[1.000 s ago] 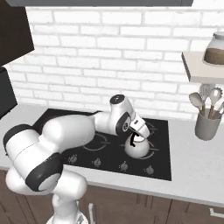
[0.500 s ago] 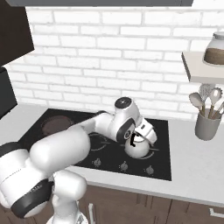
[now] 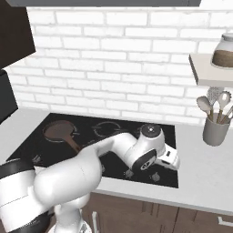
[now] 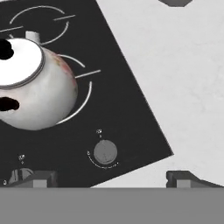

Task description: Pick the kettle from the counter and place it on a stove burner. Then turn the burner on.

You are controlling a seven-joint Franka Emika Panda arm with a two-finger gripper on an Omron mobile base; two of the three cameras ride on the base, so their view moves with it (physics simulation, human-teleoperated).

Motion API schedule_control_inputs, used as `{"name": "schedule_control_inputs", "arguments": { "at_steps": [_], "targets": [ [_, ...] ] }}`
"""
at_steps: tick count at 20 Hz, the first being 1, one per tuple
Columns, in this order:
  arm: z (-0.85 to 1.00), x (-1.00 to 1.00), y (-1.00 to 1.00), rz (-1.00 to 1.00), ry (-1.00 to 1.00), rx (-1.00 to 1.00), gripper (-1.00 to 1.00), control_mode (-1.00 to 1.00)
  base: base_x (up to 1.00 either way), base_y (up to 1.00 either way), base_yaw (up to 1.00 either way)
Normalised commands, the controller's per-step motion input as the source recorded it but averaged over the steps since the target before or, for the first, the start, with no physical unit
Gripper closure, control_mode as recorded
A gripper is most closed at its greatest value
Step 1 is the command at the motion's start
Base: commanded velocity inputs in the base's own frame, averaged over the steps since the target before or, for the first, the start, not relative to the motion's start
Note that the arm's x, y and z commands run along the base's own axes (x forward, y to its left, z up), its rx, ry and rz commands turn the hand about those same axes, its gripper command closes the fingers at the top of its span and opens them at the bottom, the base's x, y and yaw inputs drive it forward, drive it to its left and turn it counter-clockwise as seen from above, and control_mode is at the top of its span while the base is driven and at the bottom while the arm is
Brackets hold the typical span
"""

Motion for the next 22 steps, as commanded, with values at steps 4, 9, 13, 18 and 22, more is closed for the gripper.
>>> {"name": "schedule_control_inputs", "arguments": {
  "at_steps": [4, 9, 13, 18, 22],
  "targets": [
    [-0.20, 0.01, 0.00, 0.05, 0.15, 0.03, -1.00, -1.00, 0.00, 0.00, 0.00],
    [-0.16, 0.03, 0.00, 0.00, 0.01, 0.08, -1.00, -1.00, 0.00, 0.00, 0.00],
    [-0.44, 0.00, 0.00, 0.00, 0.00, 0.05, -1.00, -1.00, 0.00, 0.00, 0.00],
    [-0.42, 0.15, 0.20, 0.00, 0.00, 0.00, -1.00, -1.00, 0.00, 0.00, 0.00],
    [-0.42, 0.30, 0.26, 0.00, 0.00, -0.02, -1.00, -1.00, 0.00, 0.00, 0.00]
  ]
}}
